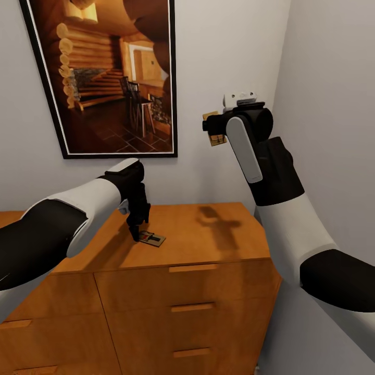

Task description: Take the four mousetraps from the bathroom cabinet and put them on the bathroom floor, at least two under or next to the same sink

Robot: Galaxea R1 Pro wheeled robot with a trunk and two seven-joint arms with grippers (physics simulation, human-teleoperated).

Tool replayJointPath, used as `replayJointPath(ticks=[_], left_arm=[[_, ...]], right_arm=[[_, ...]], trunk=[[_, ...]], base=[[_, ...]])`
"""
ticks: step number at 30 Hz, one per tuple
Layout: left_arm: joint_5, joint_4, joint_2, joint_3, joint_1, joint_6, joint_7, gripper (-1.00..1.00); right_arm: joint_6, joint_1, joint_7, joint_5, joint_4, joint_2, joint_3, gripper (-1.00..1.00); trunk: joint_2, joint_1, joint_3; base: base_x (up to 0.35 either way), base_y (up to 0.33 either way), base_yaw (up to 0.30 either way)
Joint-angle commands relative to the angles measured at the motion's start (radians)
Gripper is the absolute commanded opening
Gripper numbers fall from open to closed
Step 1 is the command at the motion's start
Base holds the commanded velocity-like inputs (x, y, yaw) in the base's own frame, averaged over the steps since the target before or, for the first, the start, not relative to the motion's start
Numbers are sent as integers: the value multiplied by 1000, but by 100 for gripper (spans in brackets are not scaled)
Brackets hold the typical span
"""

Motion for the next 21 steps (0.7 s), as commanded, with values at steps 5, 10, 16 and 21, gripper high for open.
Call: replayJointPath(ticks=[5, 10, 16, 21], left_arm=[[6, -2, 1, -10, 22, -4, 0, 100], [5, -3, 1, -9, 23, -4, 0, 100], [5, -3, 1, -11, 23, -4, -2, 100], [5, -3, 1, -12, 23, -4, -3, 100]], right_arm=[[2, -1, -13, -13, 0, -1, 1, -100], [2, -1, -13, -13, 1, -1, 1, -100], [2, -1, -13, -13, 1, 0, 1, -100], [2, -1, -13, -12, 1, -1, 0, -100]], trunk=[[0, 0, -1], [0, 0, -1], [0, 0, -1], [0, 0, -1]], base=[[0, 0, 0], [0, 0, 0], [0, 0, 0], [0, 0, 0]])
